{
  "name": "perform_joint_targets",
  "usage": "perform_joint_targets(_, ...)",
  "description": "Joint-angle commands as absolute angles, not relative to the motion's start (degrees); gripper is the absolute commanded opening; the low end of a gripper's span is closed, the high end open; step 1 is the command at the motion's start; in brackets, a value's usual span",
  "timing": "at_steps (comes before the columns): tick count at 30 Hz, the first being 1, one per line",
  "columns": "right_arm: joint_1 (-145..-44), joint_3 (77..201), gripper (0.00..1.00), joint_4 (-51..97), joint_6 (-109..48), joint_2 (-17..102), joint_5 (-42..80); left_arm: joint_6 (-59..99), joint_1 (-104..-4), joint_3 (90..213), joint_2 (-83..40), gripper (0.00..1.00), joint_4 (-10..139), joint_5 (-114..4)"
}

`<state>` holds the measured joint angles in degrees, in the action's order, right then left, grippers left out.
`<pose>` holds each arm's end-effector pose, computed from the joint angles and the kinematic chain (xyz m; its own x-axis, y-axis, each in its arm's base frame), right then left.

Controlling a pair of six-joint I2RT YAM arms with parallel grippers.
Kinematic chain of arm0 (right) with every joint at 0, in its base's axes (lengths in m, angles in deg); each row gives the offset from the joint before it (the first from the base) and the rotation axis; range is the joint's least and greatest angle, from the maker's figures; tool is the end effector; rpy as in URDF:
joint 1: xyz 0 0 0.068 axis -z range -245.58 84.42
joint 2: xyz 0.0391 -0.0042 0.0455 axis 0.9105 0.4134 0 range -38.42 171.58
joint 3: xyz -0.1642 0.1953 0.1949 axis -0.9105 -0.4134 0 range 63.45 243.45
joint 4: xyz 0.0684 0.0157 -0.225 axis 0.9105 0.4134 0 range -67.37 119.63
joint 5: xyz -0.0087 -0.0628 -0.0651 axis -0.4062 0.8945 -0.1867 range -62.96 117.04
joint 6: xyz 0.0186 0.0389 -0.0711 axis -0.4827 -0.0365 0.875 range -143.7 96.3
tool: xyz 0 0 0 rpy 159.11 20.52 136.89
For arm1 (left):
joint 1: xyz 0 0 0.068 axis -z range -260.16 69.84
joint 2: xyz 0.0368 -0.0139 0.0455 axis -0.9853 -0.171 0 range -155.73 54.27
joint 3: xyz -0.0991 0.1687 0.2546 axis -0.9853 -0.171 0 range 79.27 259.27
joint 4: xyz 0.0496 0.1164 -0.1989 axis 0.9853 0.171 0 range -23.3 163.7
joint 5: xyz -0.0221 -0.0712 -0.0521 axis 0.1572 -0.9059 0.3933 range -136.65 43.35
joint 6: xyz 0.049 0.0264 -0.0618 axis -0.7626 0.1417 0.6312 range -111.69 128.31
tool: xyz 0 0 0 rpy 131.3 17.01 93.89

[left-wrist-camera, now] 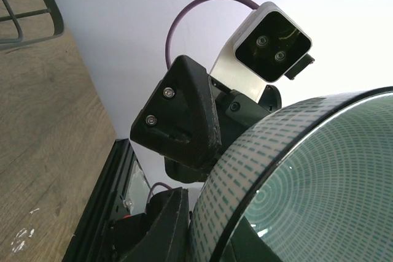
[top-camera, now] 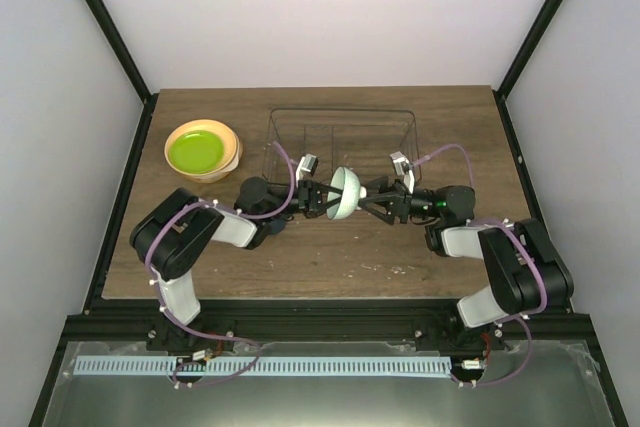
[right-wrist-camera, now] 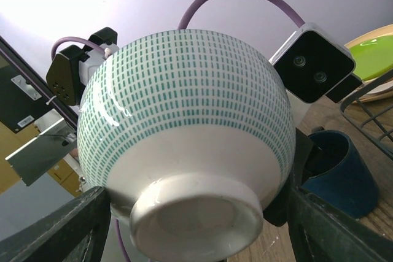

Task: Load the mixed dishes into the dish rack

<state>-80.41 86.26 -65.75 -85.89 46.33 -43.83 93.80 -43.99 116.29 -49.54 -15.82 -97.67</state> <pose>0.2086 0.1262 0.3057 -0.5967 0.1419 -0.7898 -0.8013 -0.0541 0.5958 0.2499 -0.2527 0.2744 -0.9551 -0.0786 -0.2858 0.2949 -0.1542 -0.9430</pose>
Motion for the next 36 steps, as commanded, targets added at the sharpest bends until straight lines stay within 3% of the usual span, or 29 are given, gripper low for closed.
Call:
perform_joint_targets(1, -81.09, 88.53, 0.79, -84.37, -86.39, 46.0, -41.07, 93.69, -42.39, 117.35, -49.78, 0.0, -23.5, -99.05)
perform_joint_targets(13, -81.6, 89.42, 0.68, -84.52, -87.11, 47.26, -41.68, 95.13, -42.37, 119.54, -50.92, 0.0, -24.88, -98.55)
perform_joint_targets(20, -82.4, 89.79, 0.67, -84.52, -87.24, 48.21, -41.56, 95.74, -42.28, 122.19, -52.1, 0.0, -25.14, -98.21)
perform_joint_targets(29, -82.72, 90.98, 0.54, -84.53, -87.56, 49.07, -41.75, 95.94, -42.25, 122.97, -52.35, 0.0, -25.15, -98.03)
perform_joint_targets(36, -83.15, 91.85, 0.5, -84.54, -87.33, 50.44, -41.39, 95.6, -42.02, 123.24, -52.86, 0.0, -25.15, -98.07)
